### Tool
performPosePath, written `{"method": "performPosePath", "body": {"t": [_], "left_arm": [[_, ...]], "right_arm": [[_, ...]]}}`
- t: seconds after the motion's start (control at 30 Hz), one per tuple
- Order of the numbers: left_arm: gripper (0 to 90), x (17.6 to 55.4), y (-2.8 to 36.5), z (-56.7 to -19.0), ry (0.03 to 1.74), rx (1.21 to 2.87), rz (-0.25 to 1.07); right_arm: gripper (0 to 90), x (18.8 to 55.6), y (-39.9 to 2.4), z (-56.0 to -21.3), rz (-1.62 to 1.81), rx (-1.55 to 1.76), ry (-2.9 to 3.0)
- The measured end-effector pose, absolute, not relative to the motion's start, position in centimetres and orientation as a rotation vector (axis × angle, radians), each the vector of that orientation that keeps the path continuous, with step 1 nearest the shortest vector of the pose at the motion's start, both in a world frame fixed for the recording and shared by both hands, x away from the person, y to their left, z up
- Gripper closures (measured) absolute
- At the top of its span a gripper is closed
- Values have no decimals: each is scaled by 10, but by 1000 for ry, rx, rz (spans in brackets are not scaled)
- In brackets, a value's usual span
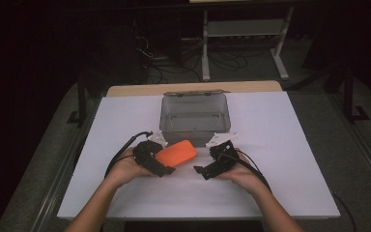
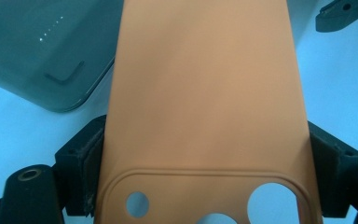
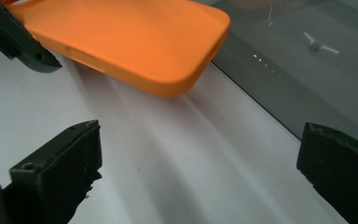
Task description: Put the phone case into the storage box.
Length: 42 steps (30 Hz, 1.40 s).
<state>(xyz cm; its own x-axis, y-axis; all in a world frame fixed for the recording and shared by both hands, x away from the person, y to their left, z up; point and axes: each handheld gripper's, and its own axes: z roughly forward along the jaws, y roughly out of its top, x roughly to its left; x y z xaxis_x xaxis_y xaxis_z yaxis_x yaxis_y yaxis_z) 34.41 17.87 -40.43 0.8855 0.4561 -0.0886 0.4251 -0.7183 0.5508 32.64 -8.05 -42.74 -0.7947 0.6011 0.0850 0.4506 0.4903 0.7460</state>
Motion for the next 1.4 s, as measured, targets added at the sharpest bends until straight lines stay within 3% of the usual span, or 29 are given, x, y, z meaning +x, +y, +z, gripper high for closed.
{"method": "performPosePath", "body": {"t": [0.33, 1.4], "left_arm": [[157, 343, 178, -404, 631, 2466, 66], [157, 345, 176, -403, 617, 2470, 60]], "right_arm": [[33, 325, -77, -431, 1212, 886, 2557], [20, 311, -73, -427, 1054, 697, 2440]]}}
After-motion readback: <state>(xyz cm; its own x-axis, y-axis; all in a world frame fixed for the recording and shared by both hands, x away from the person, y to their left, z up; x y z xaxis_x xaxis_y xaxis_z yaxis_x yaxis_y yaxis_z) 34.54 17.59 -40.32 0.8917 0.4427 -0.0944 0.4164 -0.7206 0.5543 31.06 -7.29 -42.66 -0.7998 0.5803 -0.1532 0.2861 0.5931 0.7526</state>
